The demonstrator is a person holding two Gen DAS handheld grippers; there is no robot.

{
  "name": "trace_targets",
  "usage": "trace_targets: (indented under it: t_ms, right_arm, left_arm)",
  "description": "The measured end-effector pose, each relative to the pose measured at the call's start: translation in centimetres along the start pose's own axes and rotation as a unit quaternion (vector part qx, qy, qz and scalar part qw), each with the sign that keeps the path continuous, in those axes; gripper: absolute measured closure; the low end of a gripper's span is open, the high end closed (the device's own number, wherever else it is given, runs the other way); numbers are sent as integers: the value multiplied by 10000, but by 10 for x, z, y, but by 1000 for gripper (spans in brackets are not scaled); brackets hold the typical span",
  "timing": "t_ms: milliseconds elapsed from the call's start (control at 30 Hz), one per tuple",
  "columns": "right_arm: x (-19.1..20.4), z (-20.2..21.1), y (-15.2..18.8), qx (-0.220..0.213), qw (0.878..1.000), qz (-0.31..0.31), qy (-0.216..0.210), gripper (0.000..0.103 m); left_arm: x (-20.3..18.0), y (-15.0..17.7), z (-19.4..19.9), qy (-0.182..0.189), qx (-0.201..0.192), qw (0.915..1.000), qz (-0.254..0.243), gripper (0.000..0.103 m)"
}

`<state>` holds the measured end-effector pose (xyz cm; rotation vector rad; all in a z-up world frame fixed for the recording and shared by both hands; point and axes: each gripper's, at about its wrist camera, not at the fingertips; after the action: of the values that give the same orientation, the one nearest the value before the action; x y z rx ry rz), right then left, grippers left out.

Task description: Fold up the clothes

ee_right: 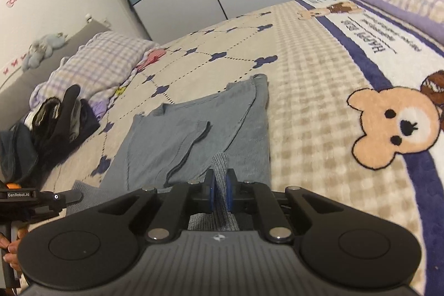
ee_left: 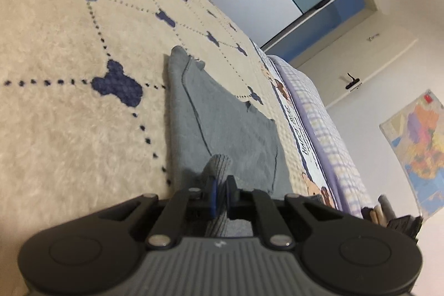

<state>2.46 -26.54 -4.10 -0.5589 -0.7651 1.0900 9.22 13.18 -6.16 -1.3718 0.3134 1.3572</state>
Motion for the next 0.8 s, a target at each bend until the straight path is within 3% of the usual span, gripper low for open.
trace_targets:
  t_ms: [133,433,733,800]
  right_arm:
    - [-3,-14,-5,7,10000,-27,22,94]
    - [-7,-27,-12,-150,9994,-269,-139,94]
    - [-10,-52,-8,68,9998,-190,59,94]
    - [-9,-55,-7,101,9997,-210,99,94]
  left_arm:
    - [18,-6,-11,-12,-21,9997,222,97]
    - [22,-22,-18,294,-312,9990,85,97]
    - [31,-23,-41,-14,-207,9997,-151,96]
    - [30,-22,-42,-74,-183,9996,-200,92]
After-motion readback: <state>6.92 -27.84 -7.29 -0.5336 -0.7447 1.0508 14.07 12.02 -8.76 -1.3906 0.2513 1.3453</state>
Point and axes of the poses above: each gripper's, at about its wrist camera, not at the fingertips, and z roughly against the way its jaws point, x to its left, y to its underside, and after that the axes turned 15 degrees about y, right-handed
